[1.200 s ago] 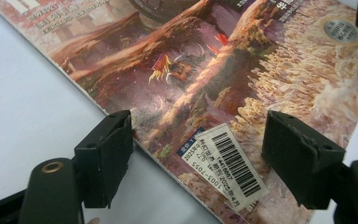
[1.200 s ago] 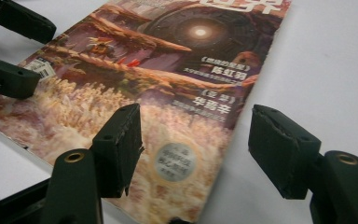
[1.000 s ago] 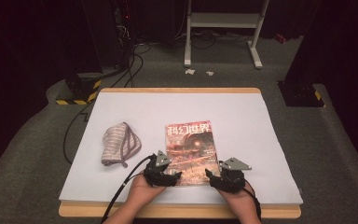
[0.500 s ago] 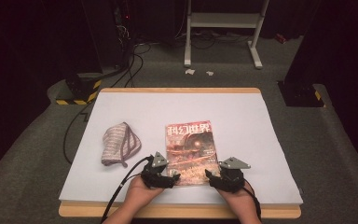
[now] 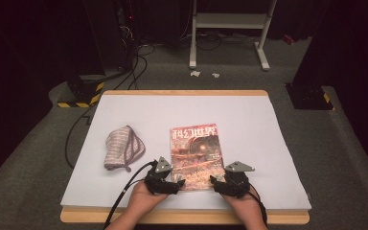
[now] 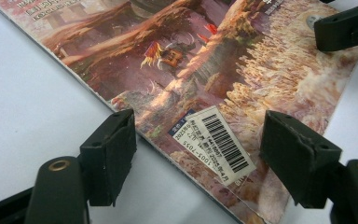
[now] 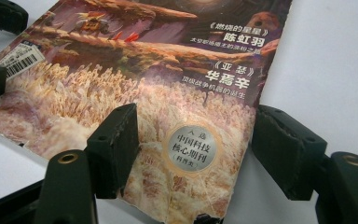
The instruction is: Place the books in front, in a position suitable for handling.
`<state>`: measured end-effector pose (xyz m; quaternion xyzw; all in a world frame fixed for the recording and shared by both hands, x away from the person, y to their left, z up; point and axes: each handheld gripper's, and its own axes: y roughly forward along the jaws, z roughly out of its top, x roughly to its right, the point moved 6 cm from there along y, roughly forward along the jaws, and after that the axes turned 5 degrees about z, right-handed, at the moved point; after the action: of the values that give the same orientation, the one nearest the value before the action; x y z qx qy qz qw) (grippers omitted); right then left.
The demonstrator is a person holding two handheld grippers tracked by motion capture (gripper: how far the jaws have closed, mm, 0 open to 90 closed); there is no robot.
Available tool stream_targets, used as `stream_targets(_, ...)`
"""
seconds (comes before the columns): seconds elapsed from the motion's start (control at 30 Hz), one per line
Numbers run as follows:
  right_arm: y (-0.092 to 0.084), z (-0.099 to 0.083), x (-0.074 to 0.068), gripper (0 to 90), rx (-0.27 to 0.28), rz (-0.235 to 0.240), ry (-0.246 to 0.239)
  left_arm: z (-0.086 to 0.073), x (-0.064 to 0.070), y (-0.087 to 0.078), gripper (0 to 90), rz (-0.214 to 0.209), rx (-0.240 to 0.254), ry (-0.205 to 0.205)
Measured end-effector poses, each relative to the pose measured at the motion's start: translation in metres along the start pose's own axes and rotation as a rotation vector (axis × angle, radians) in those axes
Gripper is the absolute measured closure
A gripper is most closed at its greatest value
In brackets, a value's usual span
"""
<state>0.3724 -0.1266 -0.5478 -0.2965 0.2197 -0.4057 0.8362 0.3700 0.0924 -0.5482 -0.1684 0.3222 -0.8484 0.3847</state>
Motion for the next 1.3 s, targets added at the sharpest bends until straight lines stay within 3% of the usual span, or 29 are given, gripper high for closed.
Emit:
stream_targets(0.37,0.001,0.001,-0.001,35.1,-0.001,-0.003,0.029,-0.001,-0.007,-0.002,27.0,0.001,0.006,-0.018)
stream_targets(0.7,0.015,0.01,-0.026,36.0,-0.012,0.031,-0.014,-0.008,-0.036,-0.01,27.2,0.06,0.013,-0.073)
stream_targets(0.9,0.024,0.015,-0.04,35.9,-0.012,0.045,-0.049,-0.011,-0.049,-0.014,27.4,0.074,0.018,-0.104)
stream_targets(1.3,0.025,0.016,-0.044,35.8,-0.006,0.05,-0.06,-0.012,-0.047,-0.013,26.1,0.1,0.034,-0.132)
